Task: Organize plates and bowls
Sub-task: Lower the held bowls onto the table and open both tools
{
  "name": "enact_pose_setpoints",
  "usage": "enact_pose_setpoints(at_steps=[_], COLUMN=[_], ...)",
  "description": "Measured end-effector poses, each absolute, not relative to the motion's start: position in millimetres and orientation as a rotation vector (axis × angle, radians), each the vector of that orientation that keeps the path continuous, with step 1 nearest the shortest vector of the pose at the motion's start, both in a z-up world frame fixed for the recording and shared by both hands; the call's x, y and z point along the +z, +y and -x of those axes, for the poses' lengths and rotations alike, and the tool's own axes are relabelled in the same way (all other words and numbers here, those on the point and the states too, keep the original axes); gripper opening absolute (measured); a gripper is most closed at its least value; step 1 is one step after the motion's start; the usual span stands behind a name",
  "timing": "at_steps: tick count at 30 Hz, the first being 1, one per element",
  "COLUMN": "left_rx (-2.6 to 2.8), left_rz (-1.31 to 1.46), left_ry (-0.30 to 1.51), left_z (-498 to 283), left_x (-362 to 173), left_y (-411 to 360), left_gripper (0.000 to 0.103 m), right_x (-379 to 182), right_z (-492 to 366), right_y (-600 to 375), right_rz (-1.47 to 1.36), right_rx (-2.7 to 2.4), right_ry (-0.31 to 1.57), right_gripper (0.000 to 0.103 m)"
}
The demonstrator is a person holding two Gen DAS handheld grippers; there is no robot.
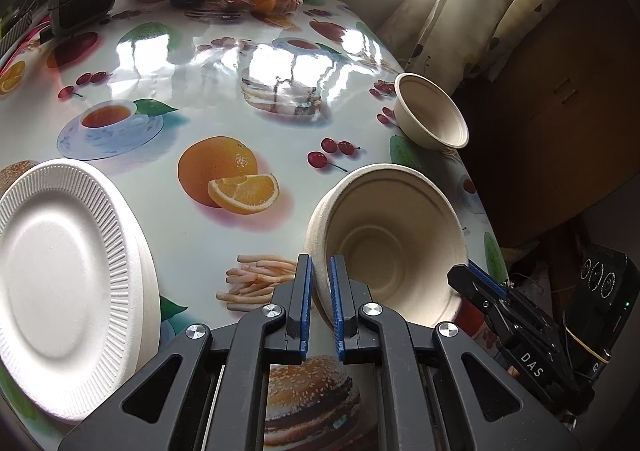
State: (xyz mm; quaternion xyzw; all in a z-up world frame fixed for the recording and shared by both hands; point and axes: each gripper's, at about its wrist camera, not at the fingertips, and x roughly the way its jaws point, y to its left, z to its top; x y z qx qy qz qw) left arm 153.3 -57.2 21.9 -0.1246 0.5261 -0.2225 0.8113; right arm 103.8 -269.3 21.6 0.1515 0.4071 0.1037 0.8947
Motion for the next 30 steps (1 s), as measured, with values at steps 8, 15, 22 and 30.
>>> enact_pose_setpoints(at_steps=[8,15,22,30], left_rx=[-0.477,-0.481,-0.503,-0.506], left_rz=[0.264,0.296,0.304,0.308], left_ry=[1.119,1.12,1.156,1.162], left_z=[-153.2,-158.7,-164.5,-173.3], left_x=[21.4,20.2,12.1,10.5], left_y=[-58.0,-54.5,-61.0,-64.5], left_gripper=[0.009,0.019,0.02,0.02], right_x=[21.4,22.0,11.3,10.3], right_z=[-104.7,-106.5,-114.3,-125.7], right_y=[-270.0,-278.0,-282.8,-283.3], right_rz=[-0.298,-0.328,-0.395,-0.407], right_rx=[0.206,0.199,0.23,0.25], right_ry=[0.845,0.832,0.867,0.871], right_gripper=[0.017,0.033,0.034,0.031])
